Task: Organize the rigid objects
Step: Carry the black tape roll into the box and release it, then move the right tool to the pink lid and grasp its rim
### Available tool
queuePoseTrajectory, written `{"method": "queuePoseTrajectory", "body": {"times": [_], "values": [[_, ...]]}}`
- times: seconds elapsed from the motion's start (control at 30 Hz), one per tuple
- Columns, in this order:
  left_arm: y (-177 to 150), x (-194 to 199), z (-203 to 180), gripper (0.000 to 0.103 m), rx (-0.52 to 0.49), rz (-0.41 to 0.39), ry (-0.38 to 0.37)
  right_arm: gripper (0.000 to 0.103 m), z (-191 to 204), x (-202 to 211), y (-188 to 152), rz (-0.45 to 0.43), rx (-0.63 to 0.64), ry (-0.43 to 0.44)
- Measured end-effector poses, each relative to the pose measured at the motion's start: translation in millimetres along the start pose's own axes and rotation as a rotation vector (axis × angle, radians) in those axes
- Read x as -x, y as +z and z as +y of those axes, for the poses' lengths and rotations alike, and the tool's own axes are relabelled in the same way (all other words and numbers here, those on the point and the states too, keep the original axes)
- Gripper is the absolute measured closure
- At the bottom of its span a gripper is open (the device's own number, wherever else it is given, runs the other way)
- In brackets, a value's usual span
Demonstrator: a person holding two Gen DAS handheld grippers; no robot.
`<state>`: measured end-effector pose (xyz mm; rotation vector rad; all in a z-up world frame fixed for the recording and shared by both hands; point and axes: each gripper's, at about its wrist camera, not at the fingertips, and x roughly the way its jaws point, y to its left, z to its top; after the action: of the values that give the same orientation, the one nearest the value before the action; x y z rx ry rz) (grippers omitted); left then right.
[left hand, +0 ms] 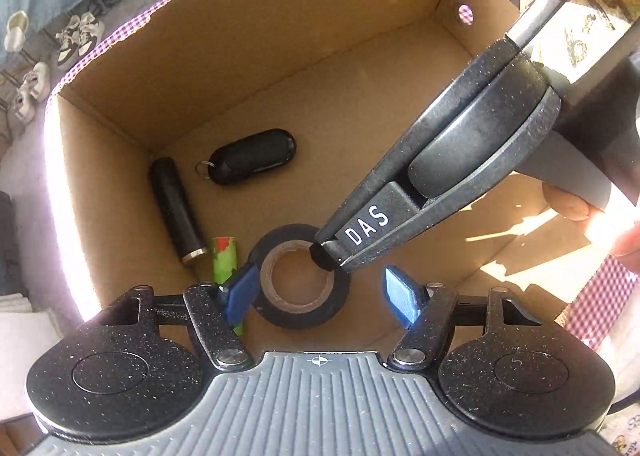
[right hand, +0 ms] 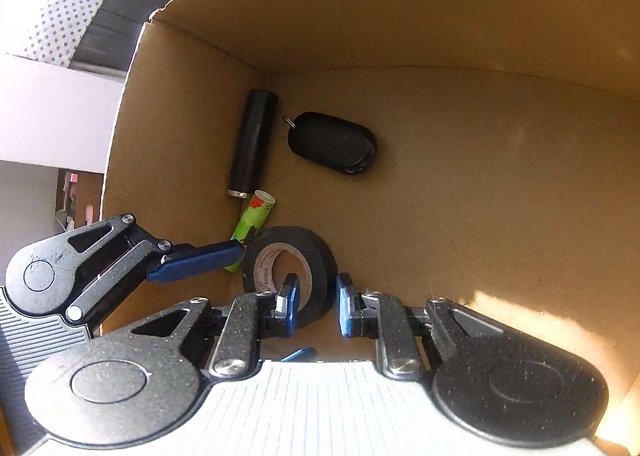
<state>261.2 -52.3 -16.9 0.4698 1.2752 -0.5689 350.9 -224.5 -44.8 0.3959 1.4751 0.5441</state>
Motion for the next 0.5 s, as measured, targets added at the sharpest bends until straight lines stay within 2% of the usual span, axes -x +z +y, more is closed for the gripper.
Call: {"method": "queuePoseTrajectory", "body": {"times": [0.1,0.23,0.33,0.5], "values": [[-2,11,-3,0.034,0.015,-0.025,0.006,0.081,1,15,-5,-0.047,0.003,0.012],[-10,37,-6,0.032,0.053,-0.095,-0.027,0.081,3,50,-22,-0.147,0.013,0.040],[-21,61,-14,0.029,0.048,-0.184,-0.021,0.081,9,81,-45,-0.246,0.033,0.038],[-46,103,-34,0.021,0.052,-0.347,-0.033,0.080,21,136,-108,-0.445,0.082,0.014]]}}
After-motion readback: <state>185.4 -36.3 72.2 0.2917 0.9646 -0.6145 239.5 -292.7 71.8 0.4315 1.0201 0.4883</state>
